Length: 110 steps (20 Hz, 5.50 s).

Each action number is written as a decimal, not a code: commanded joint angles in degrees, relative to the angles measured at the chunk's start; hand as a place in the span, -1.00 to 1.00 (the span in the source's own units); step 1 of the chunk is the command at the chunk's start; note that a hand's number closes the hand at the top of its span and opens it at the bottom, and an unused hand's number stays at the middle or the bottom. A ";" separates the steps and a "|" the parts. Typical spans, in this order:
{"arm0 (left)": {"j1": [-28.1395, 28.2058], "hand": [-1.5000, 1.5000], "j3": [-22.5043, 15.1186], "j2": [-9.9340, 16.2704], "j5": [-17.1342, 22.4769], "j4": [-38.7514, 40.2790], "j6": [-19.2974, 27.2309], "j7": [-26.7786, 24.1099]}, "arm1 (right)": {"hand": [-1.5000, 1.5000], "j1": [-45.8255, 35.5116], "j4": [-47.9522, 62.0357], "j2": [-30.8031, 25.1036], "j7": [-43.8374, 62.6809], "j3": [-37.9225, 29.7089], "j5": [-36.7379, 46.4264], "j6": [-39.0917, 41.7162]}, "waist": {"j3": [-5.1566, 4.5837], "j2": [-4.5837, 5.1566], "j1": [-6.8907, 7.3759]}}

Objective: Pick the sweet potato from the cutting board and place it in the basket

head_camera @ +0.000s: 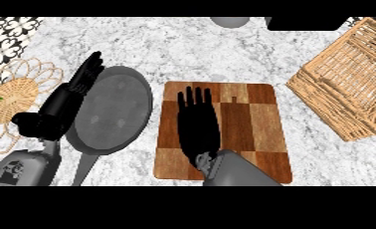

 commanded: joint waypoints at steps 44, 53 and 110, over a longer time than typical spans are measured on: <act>2.34 0.00 6.36 -8.19 -8.35 -1.94 -5.54 1.05 | 1.00 1.07 17.82 0.28 2.10 -23.33 -0.32 -18.12 | 0.19 0.22 -1.43; -0.06 0.00 6.00 -8.62 -8.26 0.39 -7.22 0.33 | 1.00 -6.53 29.03 0.33 4.32 -30.06 -2.65 -41.21 | 0.05 0.47 1.17; 2.75 0.00 8.54 -10.33 -10.23 -2.76 -9.04 1.37 | 1.00 -15.96 20.18 -26.85 -4.74 -67.83 -0.99 -54.09 | 0.02 0.08 0.17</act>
